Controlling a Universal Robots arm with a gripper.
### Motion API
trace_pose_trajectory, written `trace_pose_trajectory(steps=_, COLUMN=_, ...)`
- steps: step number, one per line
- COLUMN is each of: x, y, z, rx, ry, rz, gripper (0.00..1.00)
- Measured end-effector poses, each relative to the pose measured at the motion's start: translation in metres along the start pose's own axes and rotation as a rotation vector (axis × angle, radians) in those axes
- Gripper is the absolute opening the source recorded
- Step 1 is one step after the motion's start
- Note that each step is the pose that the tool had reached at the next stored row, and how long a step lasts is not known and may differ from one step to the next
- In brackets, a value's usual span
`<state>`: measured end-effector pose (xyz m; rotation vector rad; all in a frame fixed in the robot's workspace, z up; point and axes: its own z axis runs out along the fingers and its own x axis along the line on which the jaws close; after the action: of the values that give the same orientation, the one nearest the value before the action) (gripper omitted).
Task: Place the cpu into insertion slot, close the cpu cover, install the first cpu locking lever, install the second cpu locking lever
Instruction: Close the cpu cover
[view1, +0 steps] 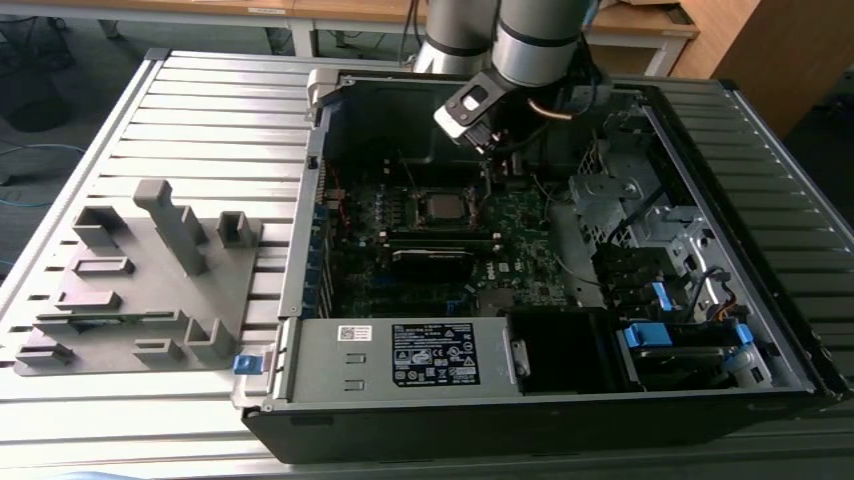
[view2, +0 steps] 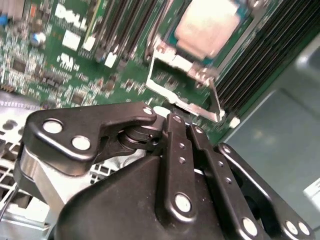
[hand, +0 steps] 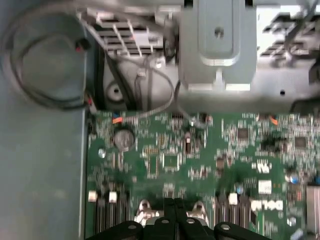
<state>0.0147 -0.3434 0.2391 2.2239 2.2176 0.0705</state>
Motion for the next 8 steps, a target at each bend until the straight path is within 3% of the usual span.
trace_pose_trajectory(steps=6, x=0.0, y=-0.0269, z=-0.0001, rx=-0.0117, ry=0.0007, rz=0.0, gripper=0.11)
trace_pose_trajectory(steps=8, x=0.0, y=-0.0307, z=-0.0001, rx=-0.0133, ry=0.0006, rz=0.0, gripper=0.11)
